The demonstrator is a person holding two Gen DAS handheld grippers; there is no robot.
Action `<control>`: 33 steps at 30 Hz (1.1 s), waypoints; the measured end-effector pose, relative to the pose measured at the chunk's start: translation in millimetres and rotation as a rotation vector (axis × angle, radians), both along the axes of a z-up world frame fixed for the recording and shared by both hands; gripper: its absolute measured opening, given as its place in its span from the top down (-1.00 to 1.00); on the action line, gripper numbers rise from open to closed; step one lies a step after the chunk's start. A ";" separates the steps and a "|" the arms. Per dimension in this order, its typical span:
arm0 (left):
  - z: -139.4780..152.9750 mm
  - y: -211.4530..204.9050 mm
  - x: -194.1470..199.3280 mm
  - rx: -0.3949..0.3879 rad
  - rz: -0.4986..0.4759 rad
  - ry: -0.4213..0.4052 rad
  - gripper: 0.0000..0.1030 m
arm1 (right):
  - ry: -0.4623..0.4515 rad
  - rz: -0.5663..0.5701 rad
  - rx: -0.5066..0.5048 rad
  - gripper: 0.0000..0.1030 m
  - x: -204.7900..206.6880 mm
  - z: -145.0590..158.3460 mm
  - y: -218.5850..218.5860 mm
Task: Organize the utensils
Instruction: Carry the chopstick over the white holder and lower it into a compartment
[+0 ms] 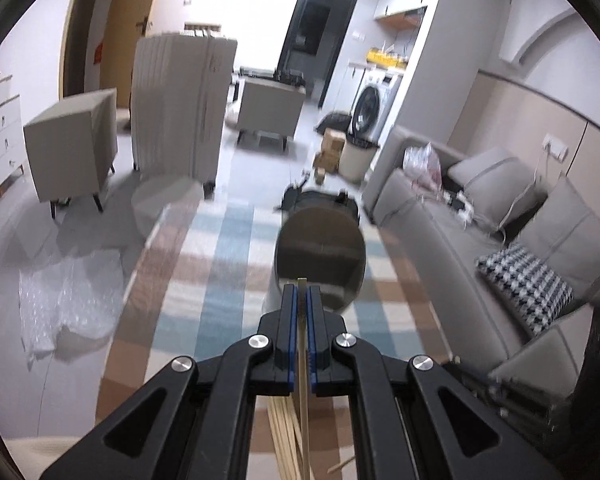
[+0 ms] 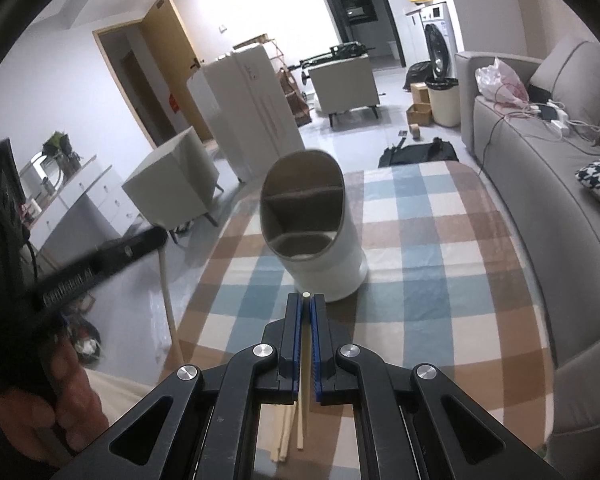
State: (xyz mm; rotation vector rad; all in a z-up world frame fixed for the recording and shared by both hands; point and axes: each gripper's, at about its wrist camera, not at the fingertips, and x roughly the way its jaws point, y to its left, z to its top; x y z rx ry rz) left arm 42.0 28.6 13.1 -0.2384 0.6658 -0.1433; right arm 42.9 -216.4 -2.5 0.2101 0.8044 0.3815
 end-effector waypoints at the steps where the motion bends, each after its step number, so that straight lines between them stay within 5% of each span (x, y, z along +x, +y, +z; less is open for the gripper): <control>1: 7.3 2.0 4.3 -0.005 0.008 -0.020 0.99 | -0.011 -0.002 0.000 0.93 0.1 4.7 -0.5; 11: 58.8 10.8 67.1 -0.047 0.045 -0.184 0.99 | -0.155 -0.015 0.035 0.93 31.9 82.4 -9.6; 20: 60.8 2.7 141.2 -0.028 0.091 -0.291 0.99 | -0.242 0.021 0.035 0.93 126.6 143.2 4.4; 33: 20.1 1.4 191.3 -0.046 0.059 -0.273 0.99 | -0.244 0.036 -0.015 0.93 195.2 109.8 27.3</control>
